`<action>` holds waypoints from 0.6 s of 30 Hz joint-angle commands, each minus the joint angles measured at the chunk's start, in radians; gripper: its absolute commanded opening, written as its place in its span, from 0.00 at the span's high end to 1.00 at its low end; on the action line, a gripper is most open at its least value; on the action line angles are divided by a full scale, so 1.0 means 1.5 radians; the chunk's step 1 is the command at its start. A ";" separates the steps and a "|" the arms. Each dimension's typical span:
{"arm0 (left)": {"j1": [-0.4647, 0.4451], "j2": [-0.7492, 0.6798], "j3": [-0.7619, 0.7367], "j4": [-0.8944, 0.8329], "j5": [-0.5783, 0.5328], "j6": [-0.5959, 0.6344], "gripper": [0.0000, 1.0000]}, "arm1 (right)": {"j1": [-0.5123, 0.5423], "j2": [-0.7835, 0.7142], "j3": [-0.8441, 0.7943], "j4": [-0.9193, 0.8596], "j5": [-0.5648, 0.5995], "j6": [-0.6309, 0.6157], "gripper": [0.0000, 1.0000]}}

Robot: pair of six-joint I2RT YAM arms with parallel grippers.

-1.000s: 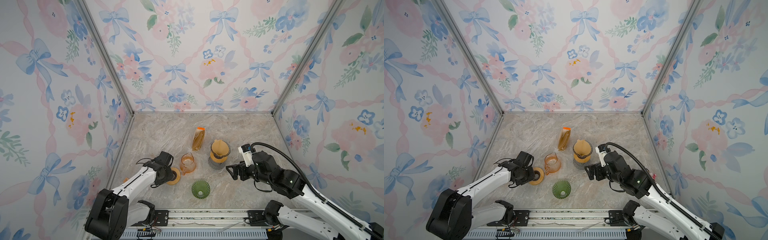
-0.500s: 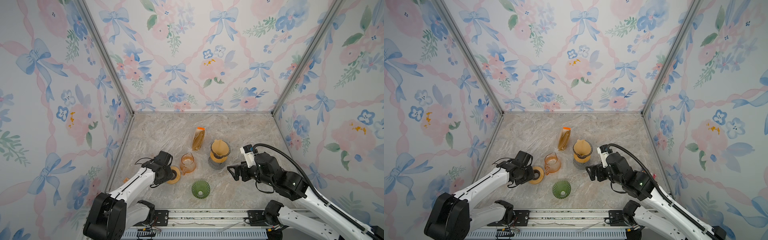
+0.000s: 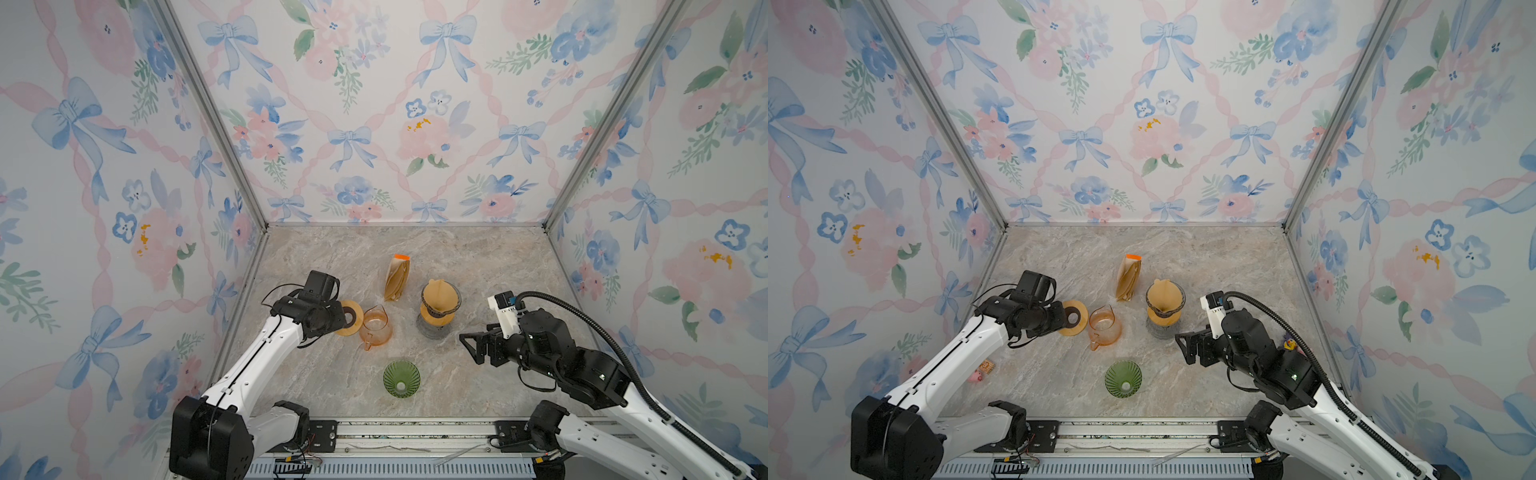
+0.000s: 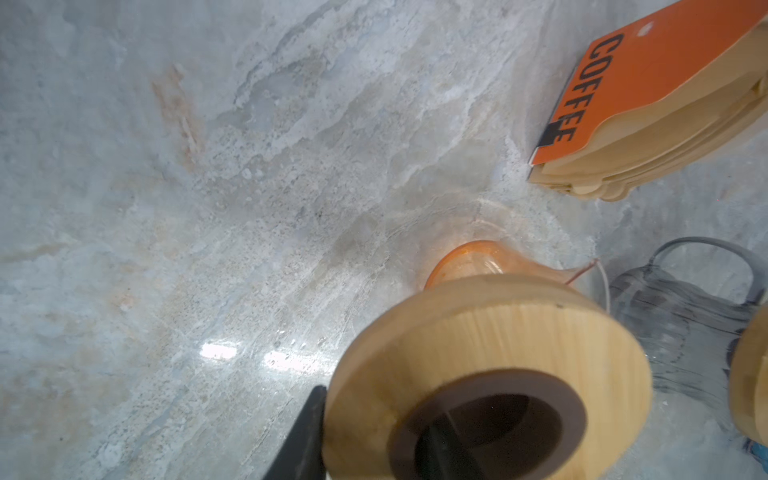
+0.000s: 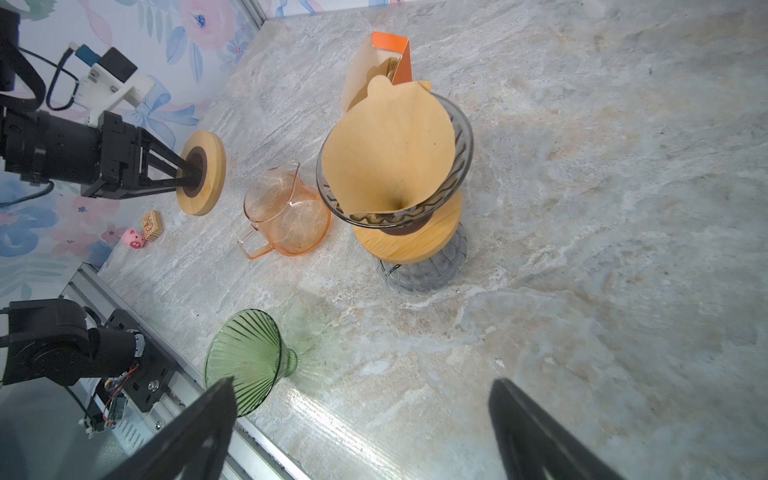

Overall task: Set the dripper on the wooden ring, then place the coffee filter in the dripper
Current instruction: 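Lift the wooden ring with the left gripper over the orange glass pitcher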

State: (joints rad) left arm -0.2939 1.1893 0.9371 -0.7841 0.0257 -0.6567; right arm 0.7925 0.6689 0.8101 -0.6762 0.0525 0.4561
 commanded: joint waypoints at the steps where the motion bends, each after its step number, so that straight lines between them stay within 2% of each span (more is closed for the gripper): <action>1: -0.001 0.033 0.051 -0.041 0.035 0.066 0.68 | -0.005 -0.006 0.008 -0.026 -0.009 -0.008 0.04; 7: -0.019 0.102 0.146 -0.088 0.050 0.124 0.68 | -0.006 -0.002 0.014 -0.030 -0.012 -0.003 0.04; 18: -0.089 0.227 0.261 -0.149 0.038 0.190 0.68 | -0.005 0.026 0.028 -0.025 -0.024 -0.002 0.04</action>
State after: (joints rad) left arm -0.4122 1.5028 1.2877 -0.9569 0.0795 -0.4210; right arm 0.7925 0.7010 0.8230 -0.6991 0.0311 0.4564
